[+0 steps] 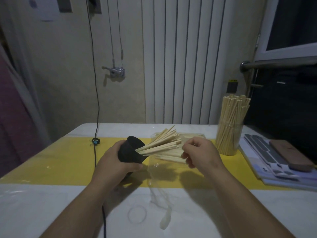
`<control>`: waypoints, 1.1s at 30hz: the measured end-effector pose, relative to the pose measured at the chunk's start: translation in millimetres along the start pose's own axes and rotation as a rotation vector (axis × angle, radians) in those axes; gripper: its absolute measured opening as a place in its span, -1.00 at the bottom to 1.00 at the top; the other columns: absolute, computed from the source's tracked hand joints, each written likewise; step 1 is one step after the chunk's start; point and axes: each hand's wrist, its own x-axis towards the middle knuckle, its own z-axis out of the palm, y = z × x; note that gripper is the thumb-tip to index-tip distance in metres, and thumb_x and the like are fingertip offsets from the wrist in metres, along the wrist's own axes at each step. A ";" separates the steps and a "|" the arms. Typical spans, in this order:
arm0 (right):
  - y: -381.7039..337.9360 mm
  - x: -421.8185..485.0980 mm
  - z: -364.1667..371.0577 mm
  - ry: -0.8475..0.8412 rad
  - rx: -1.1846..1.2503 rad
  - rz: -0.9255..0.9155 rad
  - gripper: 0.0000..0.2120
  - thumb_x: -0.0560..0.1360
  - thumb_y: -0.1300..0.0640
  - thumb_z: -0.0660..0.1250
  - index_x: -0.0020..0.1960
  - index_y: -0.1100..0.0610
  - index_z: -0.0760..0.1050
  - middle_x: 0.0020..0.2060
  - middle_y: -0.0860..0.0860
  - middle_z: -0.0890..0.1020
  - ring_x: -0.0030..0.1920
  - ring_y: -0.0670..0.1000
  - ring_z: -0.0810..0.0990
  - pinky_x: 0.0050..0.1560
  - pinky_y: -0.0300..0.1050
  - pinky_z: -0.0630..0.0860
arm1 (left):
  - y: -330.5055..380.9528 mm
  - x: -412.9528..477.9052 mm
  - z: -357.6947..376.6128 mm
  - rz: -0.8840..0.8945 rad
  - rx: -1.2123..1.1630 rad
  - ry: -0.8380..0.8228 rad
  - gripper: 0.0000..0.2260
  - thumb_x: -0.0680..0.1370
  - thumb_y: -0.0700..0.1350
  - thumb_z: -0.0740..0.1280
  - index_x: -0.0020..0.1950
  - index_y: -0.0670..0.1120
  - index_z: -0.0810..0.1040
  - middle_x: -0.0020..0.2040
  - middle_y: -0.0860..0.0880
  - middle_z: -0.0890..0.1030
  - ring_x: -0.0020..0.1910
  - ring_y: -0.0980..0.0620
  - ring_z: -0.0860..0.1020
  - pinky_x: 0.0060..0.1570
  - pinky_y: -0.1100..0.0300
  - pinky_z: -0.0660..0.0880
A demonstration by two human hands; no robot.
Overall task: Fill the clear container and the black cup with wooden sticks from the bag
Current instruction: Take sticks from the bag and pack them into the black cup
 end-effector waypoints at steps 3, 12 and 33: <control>6.3 0.4 3.9 -0.138 -0.134 0.063 -0.86 0.46 0.26 0.24 -0.24 0.23 0.52 -0.39 0.08 0.68 -0.44 0.03 0.54 -0.36 -0.09 0.47 | 0.6 -0.3 -0.6 -0.001 -0.007 0.004 -0.45 0.14 -0.02 0.62 0.01 0.33 0.49 -0.03 0.25 0.63 -0.02 0.22 0.56 -0.15 0.15 0.46; 44.3 12.7 13.9 -0.393 -0.788 -0.079 -0.58 0.59 0.13 0.20 0.44 0.08 0.42 0.51 -0.02 0.30 0.50 0.04 0.27 0.46 -0.14 0.21 | -0.3 0.8 -1.7 -0.010 -0.011 -0.004 -0.45 0.25 -0.14 0.66 -0.01 0.32 0.46 -0.02 0.25 0.60 -0.03 0.23 0.54 -0.16 0.18 0.45; 61.8 23.1 19.0 -0.176 -1.108 -0.083 -0.74 0.62 -0.02 0.15 0.26 -0.05 0.46 0.32 0.01 0.40 0.35 0.15 0.33 0.37 0.10 0.22 | 3.1 -0.9 -2.2 -0.018 -0.019 -0.012 -0.46 0.25 -0.15 0.65 0.01 0.29 0.47 -0.04 0.23 0.61 -0.04 0.20 0.55 -0.21 0.23 0.42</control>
